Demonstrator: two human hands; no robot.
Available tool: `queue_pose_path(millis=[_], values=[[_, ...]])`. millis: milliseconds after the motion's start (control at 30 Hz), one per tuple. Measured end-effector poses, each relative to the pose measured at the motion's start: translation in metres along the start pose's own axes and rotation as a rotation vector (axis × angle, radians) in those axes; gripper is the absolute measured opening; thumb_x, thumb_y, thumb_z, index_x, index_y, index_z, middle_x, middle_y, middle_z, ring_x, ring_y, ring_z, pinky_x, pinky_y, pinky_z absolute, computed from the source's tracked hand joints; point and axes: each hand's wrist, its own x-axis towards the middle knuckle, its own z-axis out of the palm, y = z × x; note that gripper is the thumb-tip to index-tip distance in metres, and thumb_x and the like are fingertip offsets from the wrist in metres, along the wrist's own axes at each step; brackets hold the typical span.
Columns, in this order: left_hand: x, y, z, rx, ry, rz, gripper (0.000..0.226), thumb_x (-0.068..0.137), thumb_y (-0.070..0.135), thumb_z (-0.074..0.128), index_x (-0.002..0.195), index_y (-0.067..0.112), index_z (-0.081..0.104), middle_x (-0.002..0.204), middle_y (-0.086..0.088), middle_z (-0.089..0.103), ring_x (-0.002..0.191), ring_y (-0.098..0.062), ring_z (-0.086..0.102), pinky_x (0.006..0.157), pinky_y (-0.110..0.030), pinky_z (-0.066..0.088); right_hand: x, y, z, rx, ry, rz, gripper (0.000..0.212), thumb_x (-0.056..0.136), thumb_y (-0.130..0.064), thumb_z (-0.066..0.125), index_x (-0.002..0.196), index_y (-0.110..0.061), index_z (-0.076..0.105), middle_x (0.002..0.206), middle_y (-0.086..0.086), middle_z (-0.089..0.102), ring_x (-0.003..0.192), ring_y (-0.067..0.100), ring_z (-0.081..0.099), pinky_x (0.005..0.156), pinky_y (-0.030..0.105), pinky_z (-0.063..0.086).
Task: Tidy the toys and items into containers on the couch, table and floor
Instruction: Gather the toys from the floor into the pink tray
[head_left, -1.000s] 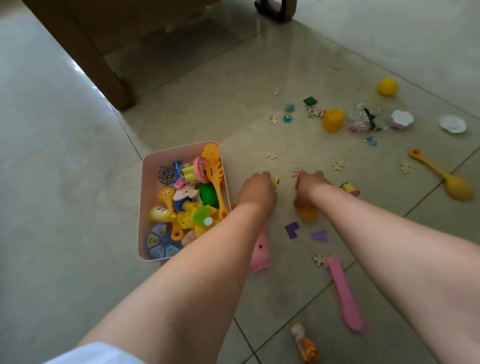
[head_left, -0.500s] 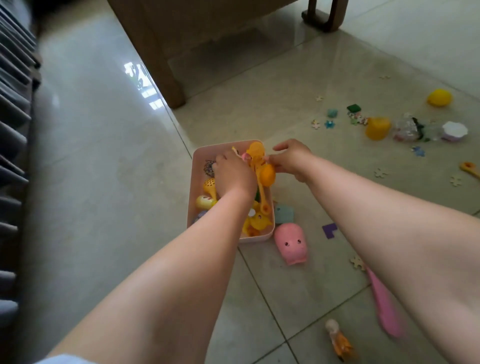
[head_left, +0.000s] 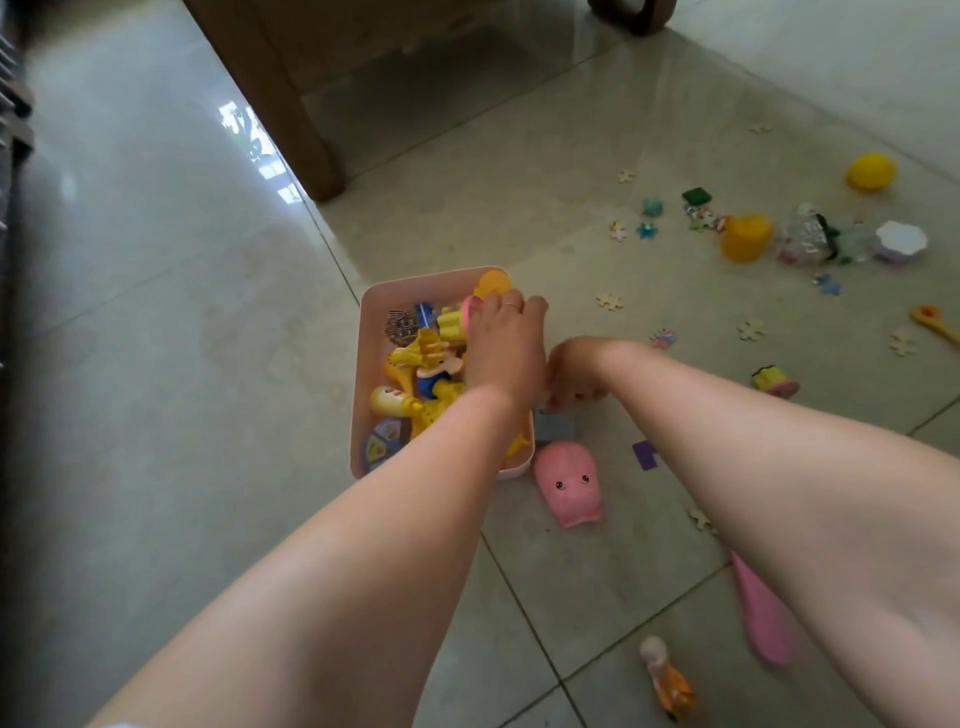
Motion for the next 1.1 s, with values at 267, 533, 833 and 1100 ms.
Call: queue_pose_path(millis=[267, 533, 833, 1100], values=[[-0.001, 0.001, 0.02, 0.194, -0.228, 0.222, 0.027, 0.084, 0.015, 0.054, 0.11, 0.017, 0.063, 0.107, -0.004, 0.065, 0.114, -0.026, 0.045, 0.092, -0.035, 0.031, 0.027, 0.005, 0.019, -0.147, 0.079, -0.059, 0.072, 0.07, -0.056, 0.074, 0.129, -0.018, 0.057, 0.13, 0.007, 0.06, 0.115, 0.029, 0.059, 0.097, 0.036, 0.05], [-0.003, -0.014, 0.014, 0.339, -0.271, 0.149, 0.022, 0.083, 0.007, 0.049, 0.098, 0.012, 0.066, 0.099, -0.008, 0.065, 0.111, -0.029, 0.044, 0.093, -0.037, 0.03, 0.014, 0.033, 0.006, 0.057, 0.181, -0.013, 0.064, 0.072, -0.043, 0.08, 0.123, -0.01, 0.059, 0.127, 0.008, 0.06, 0.115, 0.028, 0.058, 0.096, 0.033, 0.049], [-0.004, 0.017, 0.033, 0.4, -0.345, 0.153, 0.027, 0.09, 0.012, 0.047, 0.105, 0.01, 0.069, 0.106, -0.009, 0.068, 0.115, -0.029, 0.043, 0.1, -0.036, 0.026, 0.012, 0.033, 0.025, 0.026, 0.31, 0.017, 0.067, 0.073, -0.032, 0.077, 0.129, -0.015, 0.045, 0.13, 0.013, 0.042, 0.116, 0.034, 0.055, 0.091, 0.037, 0.046], [0.0, 0.026, 0.038, 0.399, -0.444, -0.023, 0.028, 0.094, 0.012, 0.044, 0.115, 0.013, 0.062, 0.121, -0.009, 0.061, 0.119, -0.029, 0.048, 0.102, -0.035, 0.03, 0.01, 0.052, 0.027, 0.191, 0.349, 0.127, 0.064, 0.079, -0.035, 0.071, 0.133, -0.014, 0.043, 0.134, 0.013, 0.04, 0.119, 0.033, 0.053, 0.092, 0.037, 0.045]])
